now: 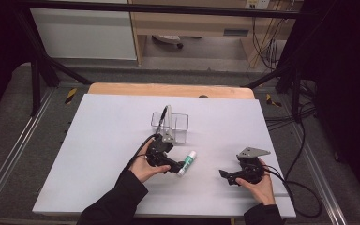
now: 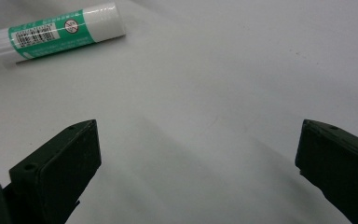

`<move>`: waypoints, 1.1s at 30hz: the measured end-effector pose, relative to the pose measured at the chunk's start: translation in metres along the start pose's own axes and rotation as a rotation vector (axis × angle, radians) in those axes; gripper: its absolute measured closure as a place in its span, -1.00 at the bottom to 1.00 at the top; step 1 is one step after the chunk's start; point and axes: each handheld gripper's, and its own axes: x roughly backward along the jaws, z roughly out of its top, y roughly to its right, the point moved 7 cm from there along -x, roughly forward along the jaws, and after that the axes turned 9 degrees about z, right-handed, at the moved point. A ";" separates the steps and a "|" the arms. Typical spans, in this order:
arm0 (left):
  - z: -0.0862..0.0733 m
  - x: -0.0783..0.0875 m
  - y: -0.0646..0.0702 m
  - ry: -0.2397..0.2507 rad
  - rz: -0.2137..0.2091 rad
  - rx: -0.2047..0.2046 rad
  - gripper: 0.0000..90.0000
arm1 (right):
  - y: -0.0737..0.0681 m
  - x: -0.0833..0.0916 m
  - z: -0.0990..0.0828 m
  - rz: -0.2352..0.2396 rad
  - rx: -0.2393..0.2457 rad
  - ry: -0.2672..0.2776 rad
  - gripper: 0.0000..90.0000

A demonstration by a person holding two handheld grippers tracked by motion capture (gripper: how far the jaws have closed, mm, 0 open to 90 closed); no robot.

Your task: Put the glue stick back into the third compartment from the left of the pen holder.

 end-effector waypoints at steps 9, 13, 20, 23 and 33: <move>0.016 -0.016 0.011 -0.042 0.008 -0.012 -0.76 | 0.001 0.003 0.000 0.000 -0.001 0.000 -0.99; 0.018 -0.022 0.016 -0.057 0.004 -0.015 -0.69 | 0.001 0.004 0.001 0.006 0.003 0.008 -0.99; 0.016 -0.035 0.020 -0.125 0.005 -0.012 -0.47 | 0.000 0.003 0.000 0.012 0.000 0.002 -0.98; 0.015 -0.042 0.022 -0.159 0.013 -0.015 -0.31 | 0.000 0.002 0.000 0.018 0.000 0.004 -0.98; 0.016 -0.055 0.029 -0.229 0.037 -0.028 0.15 | -0.002 0.002 0.001 0.031 0.000 0.004 -0.98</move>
